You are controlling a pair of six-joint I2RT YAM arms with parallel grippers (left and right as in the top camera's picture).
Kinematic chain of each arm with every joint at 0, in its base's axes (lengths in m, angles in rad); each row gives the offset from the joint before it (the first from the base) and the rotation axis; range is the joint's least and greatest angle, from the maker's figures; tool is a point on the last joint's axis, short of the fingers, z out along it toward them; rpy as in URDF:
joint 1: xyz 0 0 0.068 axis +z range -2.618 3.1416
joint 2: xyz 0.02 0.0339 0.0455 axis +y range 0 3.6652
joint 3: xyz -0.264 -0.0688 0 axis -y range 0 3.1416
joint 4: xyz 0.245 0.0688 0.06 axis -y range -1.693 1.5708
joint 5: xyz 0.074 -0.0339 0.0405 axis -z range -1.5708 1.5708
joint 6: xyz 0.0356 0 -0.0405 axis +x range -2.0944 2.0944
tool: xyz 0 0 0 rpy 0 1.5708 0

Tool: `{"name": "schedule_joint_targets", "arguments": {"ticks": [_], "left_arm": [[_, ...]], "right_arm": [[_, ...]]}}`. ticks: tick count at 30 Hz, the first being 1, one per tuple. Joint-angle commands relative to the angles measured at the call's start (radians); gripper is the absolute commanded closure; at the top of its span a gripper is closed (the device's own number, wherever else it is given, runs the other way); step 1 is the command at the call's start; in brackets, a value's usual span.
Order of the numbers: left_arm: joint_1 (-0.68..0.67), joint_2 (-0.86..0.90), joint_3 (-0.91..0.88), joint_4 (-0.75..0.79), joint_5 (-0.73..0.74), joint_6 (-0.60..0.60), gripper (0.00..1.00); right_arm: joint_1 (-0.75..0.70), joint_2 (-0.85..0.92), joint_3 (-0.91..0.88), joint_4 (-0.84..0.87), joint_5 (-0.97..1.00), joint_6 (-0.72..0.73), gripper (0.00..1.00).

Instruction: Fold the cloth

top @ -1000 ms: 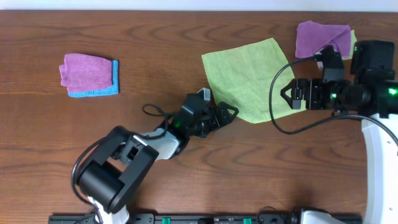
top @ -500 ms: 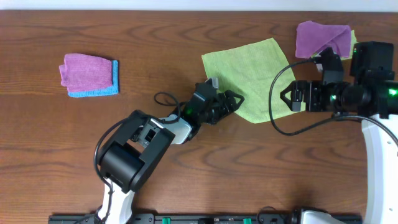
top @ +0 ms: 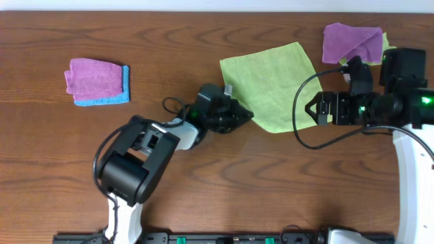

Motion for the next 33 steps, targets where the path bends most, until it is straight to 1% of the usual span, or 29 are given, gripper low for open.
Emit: {"name": "schedule_joint_targets", "arguments": {"ticks": [1, 6, 13, 17, 20, 24, 28, 31, 33], "left_arm": [[0.028, -0.074, 0.013, -0.063, 0.073, 0.013, 0.94], [0.053, -0.137, 0.013, -0.198, 0.095, 0.035, 0.94], [0.069, -0.153, 0.033, -0.233, 0.193, 0.009, 0.94], [0.091, -0.153, 0.072, -0.333, 0.224, 0.025, 0.94], [0.123, -0.153, 0.119, -0.482, 0.233, 0.118, 0.94], [0.169, -0.153, 0.203, -0.724, 0.227, 0.286, 0.94], [0.215, -0.153, 0.297, -0.986, 0.159, 0.454, 0.89], [0.245, -0.153, 0.367, -1.150, 0.084, 0.559, 0.85], [0.258, -0.153, 0.404, -1.228, 0.045, 0.603, 0.82]], "right_arm": [[-0.009, -0.008, -0.029, -0.003, 0.006, 0.002, 0.01], [-0.009, -0.008, -0.059, -0.003, 0.006, 0.010, 0.01], [-0.009, -0.008, -0.062, -0.005, 0.006, 0.010, 0.01], [-0.009, -0.008, -0.068, -0.017, 0.006, 0.009, 0.01], [-0.009, -0.008, -0.101, -0.022, 0.006, 0.009, 0.01], [-0.009, -0.008, -0.185, -0.013, 0.005, 0.010, 0.01], [-0.009, -0.008, -0.274, 0.009, -0.021, 0.009, 0.01], [-0.008, -0.008, -0.320, 0.032, -0.048, 0.009, 0.01], [-0.008, -0.008, -0.343, 0.051, -0.053, 0.009, 0.01]]}}
